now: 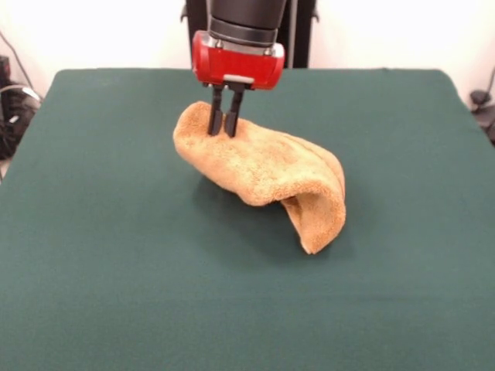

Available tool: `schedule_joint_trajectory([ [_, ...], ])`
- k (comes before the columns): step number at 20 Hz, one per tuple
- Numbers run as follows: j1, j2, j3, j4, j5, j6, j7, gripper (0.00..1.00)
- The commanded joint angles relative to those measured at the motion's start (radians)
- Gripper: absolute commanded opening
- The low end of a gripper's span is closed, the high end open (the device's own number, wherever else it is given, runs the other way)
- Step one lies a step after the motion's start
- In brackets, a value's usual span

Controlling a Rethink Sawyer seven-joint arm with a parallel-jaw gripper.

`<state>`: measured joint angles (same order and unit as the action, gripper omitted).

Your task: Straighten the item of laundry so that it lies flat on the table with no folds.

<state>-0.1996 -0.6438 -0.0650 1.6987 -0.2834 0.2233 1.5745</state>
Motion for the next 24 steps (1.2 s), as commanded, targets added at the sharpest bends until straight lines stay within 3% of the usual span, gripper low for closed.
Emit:
schedule_joint_trajectory([
  [1, 0.013, 0.017, 0.054, -0.047, -0.041, 0.107, 0.027, 0.0],
  [24, -0.036, -0.01, 0.08, -0.067, -0.109, 0.136, -0.013, 0.0],
])
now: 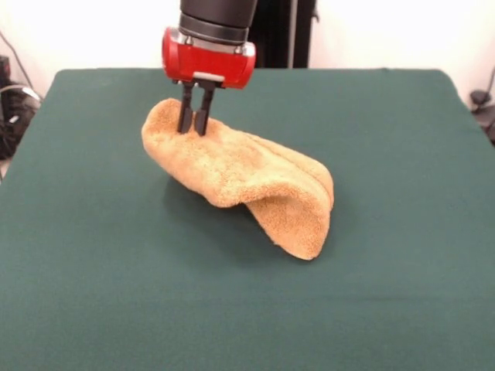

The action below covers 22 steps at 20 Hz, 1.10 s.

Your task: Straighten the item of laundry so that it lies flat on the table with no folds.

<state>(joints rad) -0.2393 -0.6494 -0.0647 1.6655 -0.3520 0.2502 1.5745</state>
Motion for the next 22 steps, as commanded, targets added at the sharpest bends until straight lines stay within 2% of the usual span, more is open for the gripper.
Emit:
schedule_joint_trajectory([
  [1, 0.0, -0.007, 0.081, -0.037, -0.044, 0.113, -0.018, 0.0],
  [16, -0.06, -0.054, 0.127, -0.059, -0.073, 0.186, -0.089, 0.0],
  [22, -0.06, -0.06, 0.133, -0.057, -0.083, 0.194, -0.081, 0.0],
])
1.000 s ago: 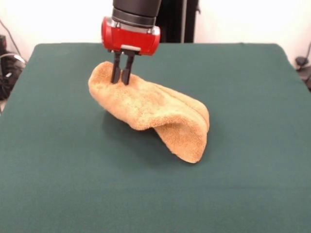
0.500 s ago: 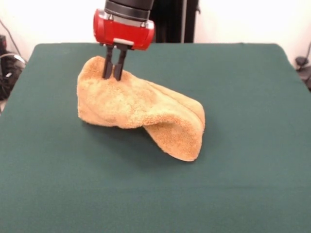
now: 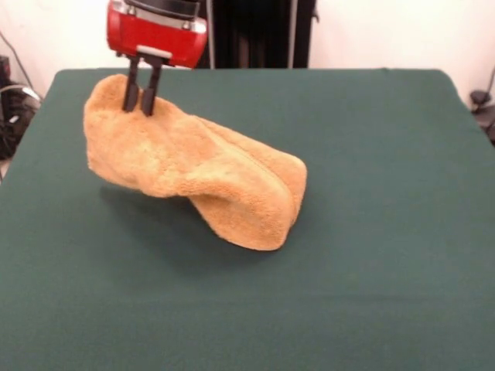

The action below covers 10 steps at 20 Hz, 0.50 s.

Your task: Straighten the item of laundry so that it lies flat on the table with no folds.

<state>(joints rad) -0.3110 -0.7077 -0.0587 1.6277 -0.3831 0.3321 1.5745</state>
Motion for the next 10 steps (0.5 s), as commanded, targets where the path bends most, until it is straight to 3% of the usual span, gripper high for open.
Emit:
schedule_joint_trajectory([
  [1, 0.012, -0.006, 0.128, -0.019, -0.052, 0.119, -0.082, 0.0],
  [10, 0.06, 0.015, 0.071, 0.027, -0.059, 0.025, 0.037, 0.0],
])
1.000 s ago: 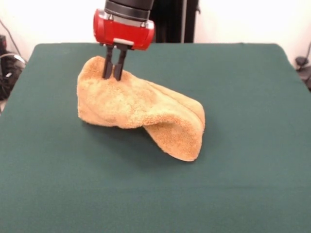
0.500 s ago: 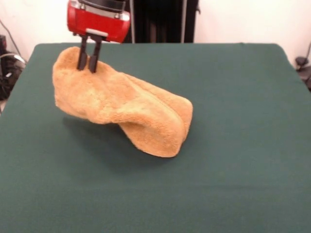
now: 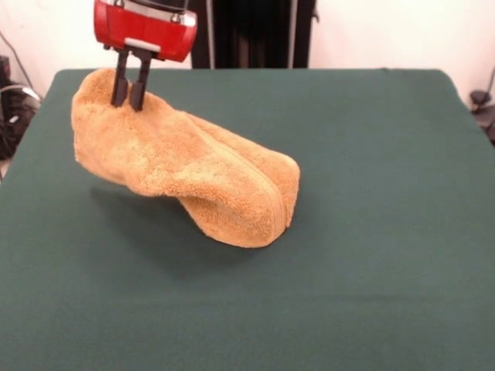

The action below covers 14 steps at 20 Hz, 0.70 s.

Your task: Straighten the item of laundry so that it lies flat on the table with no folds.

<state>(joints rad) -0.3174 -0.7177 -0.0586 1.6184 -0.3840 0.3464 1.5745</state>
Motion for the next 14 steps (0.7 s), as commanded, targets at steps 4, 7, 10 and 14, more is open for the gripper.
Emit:
schedule_joint_trajectory([
  [4, 0.09, 0.032, 0.043, 0.056, -0.085, -0.055, 0.075, 0.0],
  [7, 0.105, 0.038, 0.02, 0.081, -0.071, -0.097, 0.142, 0.0],
  [10, 0.118, 0.059, -0.001, 0.121, -0.047, -0.135, 0.21, 0.0],
  [14, 0.134, 0.085, -0.029, 0.169, -0.019, -0.168, 0.255, 0.0],
])
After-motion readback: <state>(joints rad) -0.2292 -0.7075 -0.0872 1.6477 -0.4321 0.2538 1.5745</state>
